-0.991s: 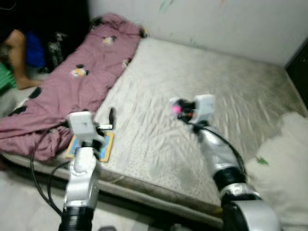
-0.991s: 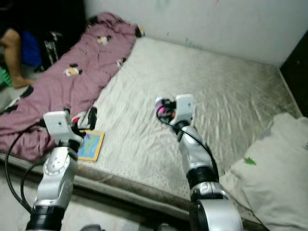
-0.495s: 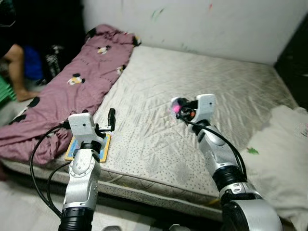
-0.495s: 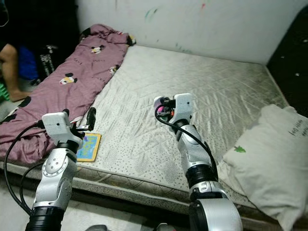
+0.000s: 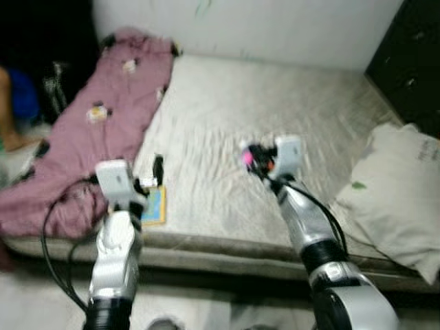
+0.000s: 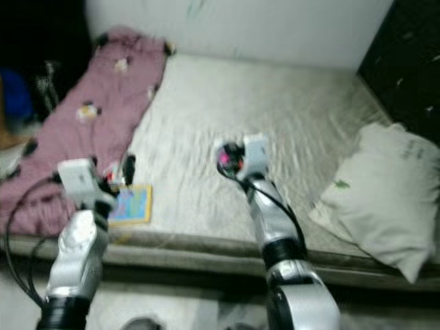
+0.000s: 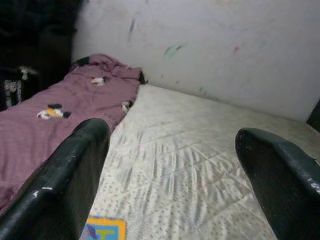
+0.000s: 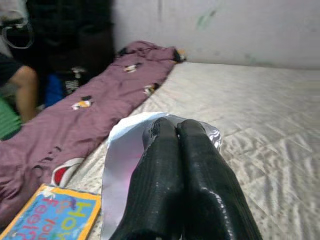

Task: Clean up the room

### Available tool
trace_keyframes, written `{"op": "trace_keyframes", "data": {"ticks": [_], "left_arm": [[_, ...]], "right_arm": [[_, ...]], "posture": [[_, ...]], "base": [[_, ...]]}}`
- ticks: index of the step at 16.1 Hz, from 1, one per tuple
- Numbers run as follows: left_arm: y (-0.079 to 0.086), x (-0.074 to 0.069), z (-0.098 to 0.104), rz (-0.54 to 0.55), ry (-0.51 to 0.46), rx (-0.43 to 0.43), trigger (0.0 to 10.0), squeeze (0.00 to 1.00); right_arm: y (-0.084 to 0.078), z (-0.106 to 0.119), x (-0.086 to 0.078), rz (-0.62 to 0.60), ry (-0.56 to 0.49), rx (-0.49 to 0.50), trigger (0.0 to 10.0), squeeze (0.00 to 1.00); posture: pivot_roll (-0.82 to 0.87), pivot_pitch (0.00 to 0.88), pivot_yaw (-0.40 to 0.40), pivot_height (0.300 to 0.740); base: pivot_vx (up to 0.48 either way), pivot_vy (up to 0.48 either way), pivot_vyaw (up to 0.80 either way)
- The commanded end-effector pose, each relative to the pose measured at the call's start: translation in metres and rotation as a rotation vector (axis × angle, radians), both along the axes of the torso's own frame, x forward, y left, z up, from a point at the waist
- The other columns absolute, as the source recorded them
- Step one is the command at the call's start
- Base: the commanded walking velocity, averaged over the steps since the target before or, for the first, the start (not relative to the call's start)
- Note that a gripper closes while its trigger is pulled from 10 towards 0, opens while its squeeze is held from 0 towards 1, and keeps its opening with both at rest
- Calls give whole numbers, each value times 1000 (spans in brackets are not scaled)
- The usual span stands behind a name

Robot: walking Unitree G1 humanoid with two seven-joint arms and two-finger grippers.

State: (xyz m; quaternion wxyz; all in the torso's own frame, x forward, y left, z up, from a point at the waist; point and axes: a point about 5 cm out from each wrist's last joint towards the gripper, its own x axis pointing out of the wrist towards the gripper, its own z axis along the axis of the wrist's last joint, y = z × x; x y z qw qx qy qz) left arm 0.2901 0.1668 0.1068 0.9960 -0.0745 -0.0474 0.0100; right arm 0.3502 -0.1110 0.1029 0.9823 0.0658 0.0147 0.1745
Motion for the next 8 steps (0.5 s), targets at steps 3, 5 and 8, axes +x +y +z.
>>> {"op": "trace_keyframes", "data": {"ticks": [3,5,8], "left_arm": [[5,0,2,7,-14,-6,10000,0],[4,-1,3,2,-18,-9,10000,0],[3,-1,4,-5,-26,-13,10000,0]], "right_arm": [[9,5,2,35,-12,0,10000,0],[9,5,2,36,-11,1,10000,0],[9,5,2,43,-5,0,10000,0]], "posture": [[64,0,-49,740],[62,0,-49,740],[64,0,-51,740]], "base": [[0,0,0],[0,0,0],[81,0,0]]}}
